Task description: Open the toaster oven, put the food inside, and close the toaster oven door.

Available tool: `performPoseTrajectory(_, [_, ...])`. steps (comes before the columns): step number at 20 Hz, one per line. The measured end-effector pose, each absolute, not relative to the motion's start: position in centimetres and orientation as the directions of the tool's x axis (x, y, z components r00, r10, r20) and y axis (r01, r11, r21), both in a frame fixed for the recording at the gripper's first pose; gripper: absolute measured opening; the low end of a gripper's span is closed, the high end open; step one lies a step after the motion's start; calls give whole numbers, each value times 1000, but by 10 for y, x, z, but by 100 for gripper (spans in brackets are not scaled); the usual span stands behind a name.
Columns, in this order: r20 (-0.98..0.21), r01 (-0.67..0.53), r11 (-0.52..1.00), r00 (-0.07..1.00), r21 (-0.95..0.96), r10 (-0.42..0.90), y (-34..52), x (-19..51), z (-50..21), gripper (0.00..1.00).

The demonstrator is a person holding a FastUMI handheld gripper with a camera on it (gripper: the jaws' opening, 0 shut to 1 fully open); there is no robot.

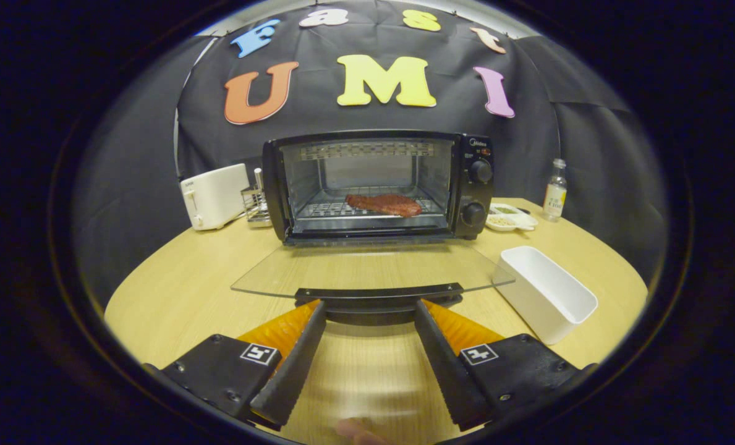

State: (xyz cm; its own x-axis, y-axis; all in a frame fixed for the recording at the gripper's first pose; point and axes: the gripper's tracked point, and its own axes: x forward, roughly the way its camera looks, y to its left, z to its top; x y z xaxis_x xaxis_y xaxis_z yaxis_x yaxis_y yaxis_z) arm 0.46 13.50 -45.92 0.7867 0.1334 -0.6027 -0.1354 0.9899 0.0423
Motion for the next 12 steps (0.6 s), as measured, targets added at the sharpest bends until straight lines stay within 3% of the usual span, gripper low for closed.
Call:
performPoseTrajectory(6, [-438,-193,978,888,-77,141,143,31,-409,93])
performPoseTrajectory(12, [-410,-193,980,898,-39,160,146,52,-385,93])
